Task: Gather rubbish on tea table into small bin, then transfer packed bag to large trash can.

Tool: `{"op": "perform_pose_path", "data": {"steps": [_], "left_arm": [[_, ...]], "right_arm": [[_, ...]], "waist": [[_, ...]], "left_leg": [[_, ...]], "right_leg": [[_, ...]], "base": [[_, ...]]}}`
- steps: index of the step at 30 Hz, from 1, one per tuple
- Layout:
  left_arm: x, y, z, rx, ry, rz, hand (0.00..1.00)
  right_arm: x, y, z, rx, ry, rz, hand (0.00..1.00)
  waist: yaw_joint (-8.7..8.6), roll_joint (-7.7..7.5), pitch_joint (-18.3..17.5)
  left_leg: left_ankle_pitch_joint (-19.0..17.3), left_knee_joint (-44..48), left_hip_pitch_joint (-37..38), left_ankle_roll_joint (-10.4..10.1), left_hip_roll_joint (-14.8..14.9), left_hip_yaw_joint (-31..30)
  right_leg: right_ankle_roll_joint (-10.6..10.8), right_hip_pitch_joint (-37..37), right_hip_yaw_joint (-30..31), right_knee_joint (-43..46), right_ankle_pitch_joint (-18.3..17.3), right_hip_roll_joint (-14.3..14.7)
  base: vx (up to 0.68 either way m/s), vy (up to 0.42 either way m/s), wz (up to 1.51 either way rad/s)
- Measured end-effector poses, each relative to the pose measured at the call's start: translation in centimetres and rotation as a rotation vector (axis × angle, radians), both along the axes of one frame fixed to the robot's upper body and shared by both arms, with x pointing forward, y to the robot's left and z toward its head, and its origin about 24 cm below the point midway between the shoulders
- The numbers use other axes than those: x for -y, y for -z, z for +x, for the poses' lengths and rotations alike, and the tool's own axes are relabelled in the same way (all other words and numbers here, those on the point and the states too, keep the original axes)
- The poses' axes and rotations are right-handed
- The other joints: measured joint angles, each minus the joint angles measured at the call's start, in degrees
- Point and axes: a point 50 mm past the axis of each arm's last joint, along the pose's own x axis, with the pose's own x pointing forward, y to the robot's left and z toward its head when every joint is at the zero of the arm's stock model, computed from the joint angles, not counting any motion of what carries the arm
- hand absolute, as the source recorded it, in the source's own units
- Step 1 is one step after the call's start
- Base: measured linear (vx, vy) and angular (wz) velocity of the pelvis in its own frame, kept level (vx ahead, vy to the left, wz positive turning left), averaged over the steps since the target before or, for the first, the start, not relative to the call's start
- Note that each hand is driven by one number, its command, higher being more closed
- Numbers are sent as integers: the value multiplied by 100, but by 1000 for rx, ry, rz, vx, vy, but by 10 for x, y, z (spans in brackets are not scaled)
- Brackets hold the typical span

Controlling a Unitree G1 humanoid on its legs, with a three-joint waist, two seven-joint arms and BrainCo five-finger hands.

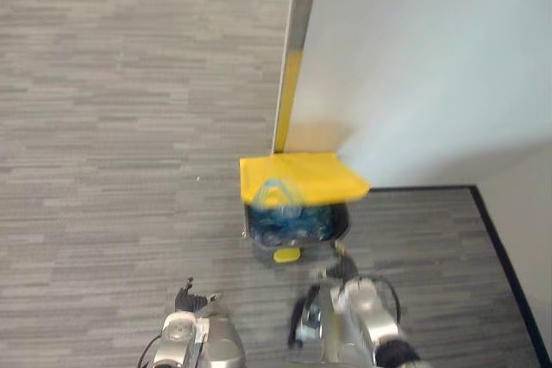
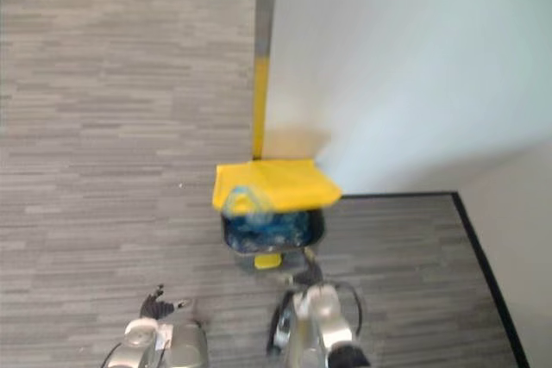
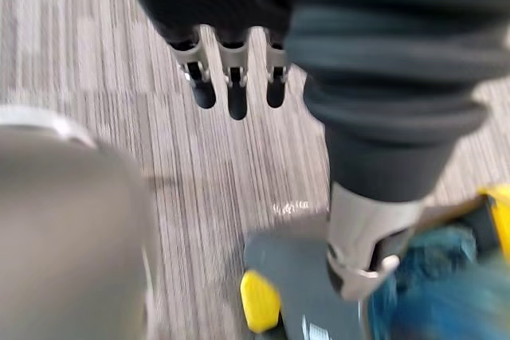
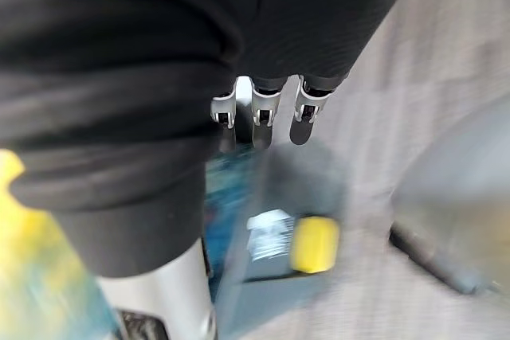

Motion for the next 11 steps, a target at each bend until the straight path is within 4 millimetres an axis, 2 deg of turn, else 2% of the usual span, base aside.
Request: {"op": "perform_pose_path", "data": {"steps": [1, 3, 6, 8, 11], "left_arm": [[6, 2, 1, -13, 4, -15, 0], [14, 6, 0, -34, 9, -36, 0], [17, 10, -6, -64, 7, -47, 0], [15, 13, -10, -85, 2, -43, 0], [12, 16, -17, -112, -4, -38, 0]], "right_arm": [[10, 4, -4, -29, 69, 8, 0], [22, 8, -10, -63, 113, -21, 0], [35, 13, -21, -109, 162, -45, 0], [44, 15, -26, -132, 222, -39, 0], [47, 15, -29, -140, 268, -22, 0]], "waist": [[-120, 59, -17], [-227, 69, -68], [-256, 135, -215], [-256, 196, -279], [-256, 276, -323]], "left_leg": [[242, -328, 85, 64, -51, 1], [476, -740, 331, 68, -114, 42], [600, -957, 422, 60, -152, 43], [616, -1052, 458, 60, -244, 132], [689, -1143, 516, 12, -361, 257]], "right_leg": [[-36, 6, 37, -267, 224, 69], [-41, 110, 86, -450, 355, 100], [16, 245, 84, -739, 485, 108], [130, 252, 158, -919, 609, 72], [194, 294, 280, -1082, 770, -12]], "base": [[-66, -16, -39], [-82, 9, -15], [-41, 53, 4], [-18, 101, -10], [-4, 103, -13]]}}
